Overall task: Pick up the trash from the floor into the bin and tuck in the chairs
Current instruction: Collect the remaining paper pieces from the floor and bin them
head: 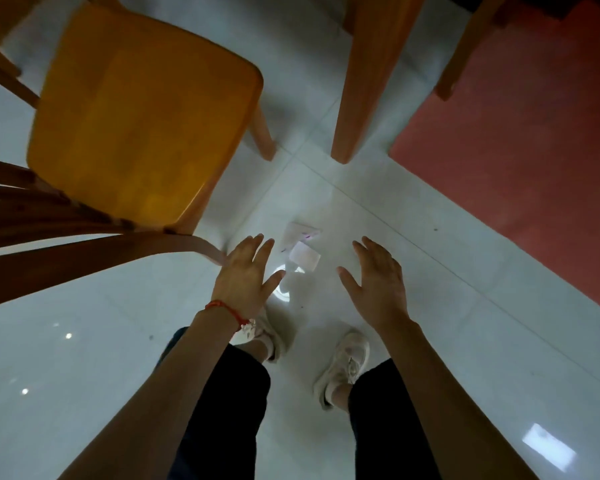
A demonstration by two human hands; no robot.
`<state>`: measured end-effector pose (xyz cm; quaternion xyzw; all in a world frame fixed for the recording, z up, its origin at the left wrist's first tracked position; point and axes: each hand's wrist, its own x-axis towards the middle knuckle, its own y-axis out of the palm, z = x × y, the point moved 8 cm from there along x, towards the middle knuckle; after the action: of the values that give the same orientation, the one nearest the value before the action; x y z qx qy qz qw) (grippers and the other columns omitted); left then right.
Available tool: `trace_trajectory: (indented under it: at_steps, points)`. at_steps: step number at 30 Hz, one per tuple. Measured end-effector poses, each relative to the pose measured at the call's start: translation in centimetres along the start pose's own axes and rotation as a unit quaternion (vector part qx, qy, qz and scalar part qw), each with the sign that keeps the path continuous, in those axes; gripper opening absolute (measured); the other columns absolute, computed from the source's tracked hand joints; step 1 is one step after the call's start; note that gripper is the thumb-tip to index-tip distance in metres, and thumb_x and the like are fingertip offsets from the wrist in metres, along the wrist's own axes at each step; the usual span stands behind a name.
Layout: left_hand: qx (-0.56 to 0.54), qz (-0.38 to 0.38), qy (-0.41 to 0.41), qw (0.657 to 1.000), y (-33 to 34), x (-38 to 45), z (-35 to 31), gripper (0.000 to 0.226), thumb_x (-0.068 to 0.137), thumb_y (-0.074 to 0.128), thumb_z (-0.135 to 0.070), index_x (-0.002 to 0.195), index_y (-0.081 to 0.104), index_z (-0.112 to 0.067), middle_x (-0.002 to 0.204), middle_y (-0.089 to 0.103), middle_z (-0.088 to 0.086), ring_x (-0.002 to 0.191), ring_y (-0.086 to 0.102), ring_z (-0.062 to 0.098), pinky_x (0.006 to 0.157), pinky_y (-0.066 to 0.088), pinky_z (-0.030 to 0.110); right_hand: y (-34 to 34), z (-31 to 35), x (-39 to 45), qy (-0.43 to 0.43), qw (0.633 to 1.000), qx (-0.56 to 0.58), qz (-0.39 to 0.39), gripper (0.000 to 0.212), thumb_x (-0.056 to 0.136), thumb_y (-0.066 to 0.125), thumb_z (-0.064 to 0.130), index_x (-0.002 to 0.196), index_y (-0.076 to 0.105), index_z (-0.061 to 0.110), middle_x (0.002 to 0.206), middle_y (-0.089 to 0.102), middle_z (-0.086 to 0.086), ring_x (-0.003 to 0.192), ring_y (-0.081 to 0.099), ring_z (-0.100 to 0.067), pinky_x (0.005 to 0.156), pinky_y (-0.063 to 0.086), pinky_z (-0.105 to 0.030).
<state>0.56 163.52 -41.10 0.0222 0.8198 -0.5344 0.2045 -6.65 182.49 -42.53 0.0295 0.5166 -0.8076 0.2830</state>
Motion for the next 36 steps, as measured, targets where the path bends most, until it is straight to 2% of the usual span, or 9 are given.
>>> trace_trajectory:
  at_steps: [3,8,14,19,22,27,32,36]
  points:
    - [0.002,0.001,-0.016,1.000,5.5,3.8,2.9,0.059,0.090,0.051,-0.038,0.138,0.036,-0.007,0.145,0.034,0.016,0.135,0.027,0.033,0.107,0.024,0.044,5.7,-2.9,4.2,0.019,1.000,0.017,0.002,0.052,0.091,0.052,0.036,0.133,0.043,0.006,0.141,0.040,-0.016,0.131,0.034,-0.028,0.105,0.027,-0.040]
    - [-0.008,0.009,-0.018,1.000,15.7,9.3,6.9,0.059,0.086,0.049,-0.042,0.128,0.049,0.000,0.131,0.049,0.024,0.122,0.044,0.041,0.097,0.036,0.051,15.9,-8.3,10.2,0.025,1.000,0.012,0.007,0.051,0.090,0.053,0.034,0.131,0.045,0.004,0.137,0.045,-0.018,0.128,0.038,-0.030,0.102,0.030,-0.042]
    - [-0.030,-0.021,-0.042,0.998,25.1,13.4,10.4,0.057,0.083,0.051,-0.039,0.125,0.052,0.000,0.126,0.053,0.024,0.116,0.050,0.042,0.093,0.039,0.051,28.0,-13.6,14.5,0.029,0.999,0.026,0.029,0.049,0.092,0.051,0.033,0.131,0.045,0.003,0.137,0.045,-0.017,0.129,0.037,-0.029,0.104,0.029,-0.040]
    - [-0.048,-0.048,-0.086,0.994,30.9,14.5,13.5,0.067,0.085,0.038,-0.052,0.132,0.045,-0.004,0.136,0.046,0.020,0.125,0.041,0.038,0.100,0.033,0.047,35.7,-16.0,17.0,0.041,0.998,0.035,0.031,0.046,0.091,0.053,0.030,0.130,0.047,0.006,0.134,0.048,-0.014,0.125,0.039,-0.028,0.101,0.030,-0.036]
    - [-0.054,-0.058,-0.119,0.990,33.0,14.2,14.9,0.068,0.085,0.039,-0.053,0.133,0.044,-0.005,0.137,0.044,0.019,0.126,0.040,0.038,0.101,0.032,0.047,38.5,-16.3,18.0,0.032,0.999,0.008,0.023,0.044,0.091,0.052,0.030,0.129,0.047,0.008,0.131,0.048,-0.014,0.121,0.040,-0.028,0.096,0.033,-0.036]
    - [-0.060,-0.071,-0.131,0.987,34.6,13.0,15.4,0.078,0.085,0.027,-0.063,0.130,0.047,-0.003,0.133,0.049,0.021,0.121,0.046,0.040,0.097,0.034,0.048,40.5,-16.2,19.0,0.019,0.998,-0.064,0.006,0.036,0.088,0.057,0.024,0.118,0.052,0.004,0.119,0.051,-0.020,0.108,0.045,-0.032,0.087,0.036,-0.038]
    - [-0.064,-0.072,-0.130,0.987,34.7,13.0,15.2,0.072,0.083,0.033,-0.055,0.131,0.046,-0.003,0.134,0.047,0.021,0.122,0.044,0.040,0.097,0.035,0.051,40.8,-16.8,18.8,0.033,0.999,0.021,0.011,0.023,0.085,0.061,0.013,0.105,0.062,0.002,0.107,0.059,-0.018,0.102,0.051,-0.032,0.087,0.039,-0.036]
    - [-0.057,-0.070,-0.120,0.989,34.7,14.2,15.0,0.068,0.084,0.041,-0.050,0.134,0.042,-0.005,0.139,0.042,0.018,0.127,0.038,0.037,0.102,0.031,0.047,40.4,-18.2,17.8,0.055,0.995,0.085,0.010,0.008,0.083,0.060,0.005,0.087,0.065,0.000,0.093,0.063,-0.018,0.090,0.056,-0.031,0.080,0.044,-0.036]
